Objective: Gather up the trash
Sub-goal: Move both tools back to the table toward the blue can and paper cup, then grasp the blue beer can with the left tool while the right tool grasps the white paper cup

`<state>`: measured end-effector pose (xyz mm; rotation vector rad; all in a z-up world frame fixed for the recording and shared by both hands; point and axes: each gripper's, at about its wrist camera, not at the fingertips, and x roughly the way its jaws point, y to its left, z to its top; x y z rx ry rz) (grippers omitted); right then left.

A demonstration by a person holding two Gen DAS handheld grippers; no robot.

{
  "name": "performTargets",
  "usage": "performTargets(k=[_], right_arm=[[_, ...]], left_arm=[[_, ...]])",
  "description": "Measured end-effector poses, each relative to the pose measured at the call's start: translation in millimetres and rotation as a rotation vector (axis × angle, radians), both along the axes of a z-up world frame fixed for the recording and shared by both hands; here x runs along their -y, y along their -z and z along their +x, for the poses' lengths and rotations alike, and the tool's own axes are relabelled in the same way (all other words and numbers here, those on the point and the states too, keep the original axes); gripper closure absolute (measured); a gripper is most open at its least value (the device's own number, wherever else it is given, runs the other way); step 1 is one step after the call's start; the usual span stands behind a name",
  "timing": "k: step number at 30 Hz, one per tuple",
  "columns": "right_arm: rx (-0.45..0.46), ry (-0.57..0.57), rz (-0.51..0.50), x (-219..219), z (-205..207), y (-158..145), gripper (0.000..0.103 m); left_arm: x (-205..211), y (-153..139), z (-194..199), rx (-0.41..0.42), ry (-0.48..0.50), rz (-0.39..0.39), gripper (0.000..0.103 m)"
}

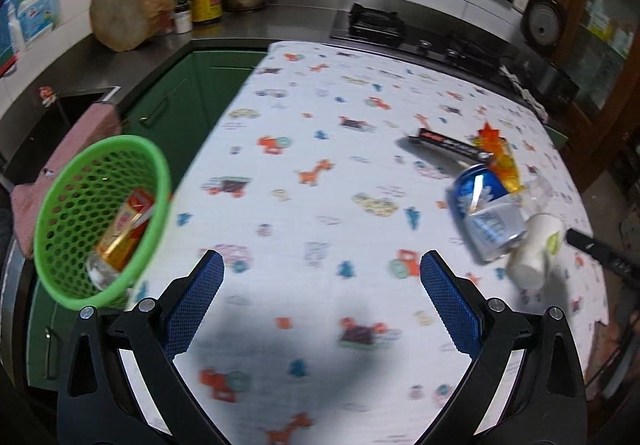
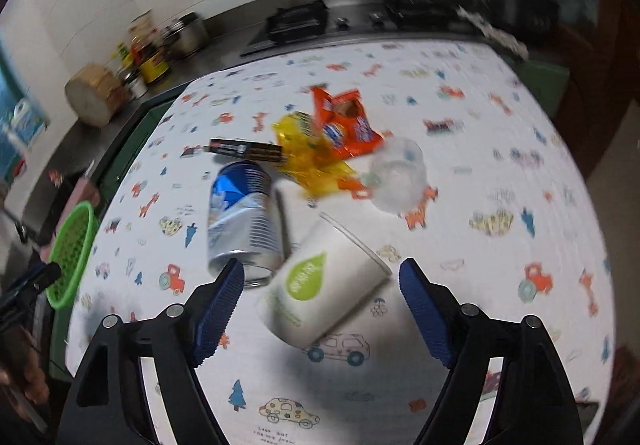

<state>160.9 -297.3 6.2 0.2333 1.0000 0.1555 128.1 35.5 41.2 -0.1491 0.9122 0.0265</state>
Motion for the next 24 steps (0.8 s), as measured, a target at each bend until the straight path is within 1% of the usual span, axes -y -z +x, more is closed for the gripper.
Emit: performTargets(k=[6,12,15,19,24], right_arm=[[-0.053,0.037,0.101,10,7,20,0.032],[-0.101,0.059,0.182,12,17,39,0.032],[-0.121,0.062,0.24,13,21,48,0.032],[-0.129,0.05,0.272,12,23,51,0.033],[-0.14,0.021,0.315,10,23,53,0.038]], left_arm=[[32,-2,18,-0.013,0.025,-0.01,0.006],[62,3,41,-0.044,0.048,-0.026,0.006],[78,8,52,-0.059,0.065,-0.018,0.006],[94,16,65,-0.089,0.078,-0.035,0.006],[110,28,80,-0.128,0.087,-0.069,0.006]])
